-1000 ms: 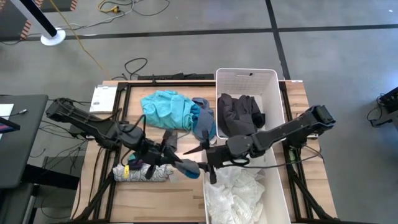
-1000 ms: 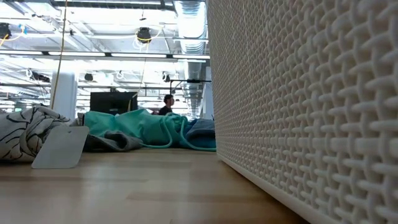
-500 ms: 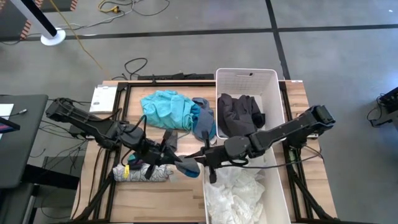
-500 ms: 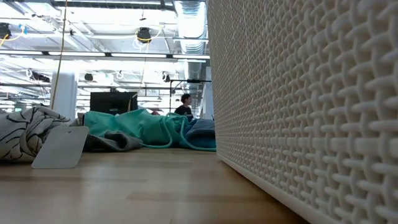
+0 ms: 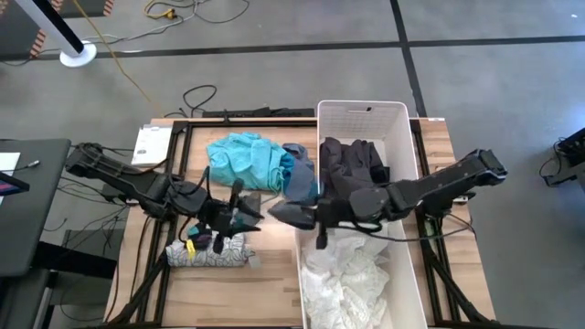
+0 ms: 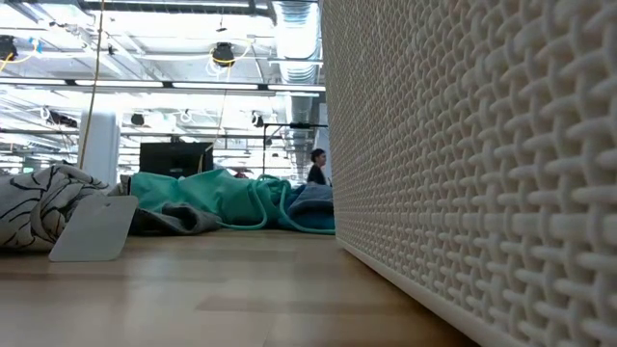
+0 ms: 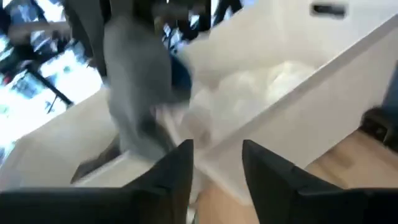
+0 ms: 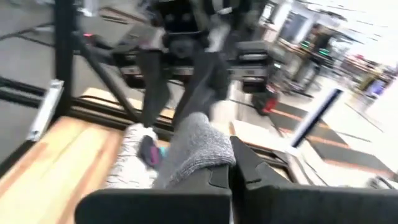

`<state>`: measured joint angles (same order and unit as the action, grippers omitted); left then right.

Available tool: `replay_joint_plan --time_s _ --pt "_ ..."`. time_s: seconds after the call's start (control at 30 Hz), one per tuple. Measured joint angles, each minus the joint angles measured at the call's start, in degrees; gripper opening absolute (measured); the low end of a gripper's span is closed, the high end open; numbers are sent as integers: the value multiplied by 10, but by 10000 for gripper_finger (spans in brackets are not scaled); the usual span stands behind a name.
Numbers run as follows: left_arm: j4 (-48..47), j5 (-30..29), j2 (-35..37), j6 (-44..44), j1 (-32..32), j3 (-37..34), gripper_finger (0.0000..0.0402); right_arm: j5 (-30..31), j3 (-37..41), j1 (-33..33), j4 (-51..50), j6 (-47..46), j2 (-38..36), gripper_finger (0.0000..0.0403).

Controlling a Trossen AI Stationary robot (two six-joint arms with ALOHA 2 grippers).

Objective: Sort clothes
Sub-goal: Put the top grey sock into the top white laundry bin

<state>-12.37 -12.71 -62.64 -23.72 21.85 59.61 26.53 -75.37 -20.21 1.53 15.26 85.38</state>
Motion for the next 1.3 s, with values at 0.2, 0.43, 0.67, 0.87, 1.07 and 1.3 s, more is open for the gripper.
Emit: replay_joint_plan --time_s 0.2,0.43,0.67,0.87,1.07,1.3 --pt "-102 -110 8 67 -7 0 170 87 0 12 -83 -27 -54 0" --pt "-225 -123 -8 193 -46 -4 175 101 0 62 -187 -116 -96 0" --pt "-228 -114 -20 232 -78 -71 175 101 0 124 -288 -183 -105 0" --pt "-224 -93 -21 260 -98 -144 175 100 0 166 -349 -220 -104 0" --pt "-183 -82 -21 282 -103 -212 175 139 0 207 -412 -260 -104 0" --pt "-131 -71 -21 296 -103 -254 175 156 0 272 -508 -327 -104 0"
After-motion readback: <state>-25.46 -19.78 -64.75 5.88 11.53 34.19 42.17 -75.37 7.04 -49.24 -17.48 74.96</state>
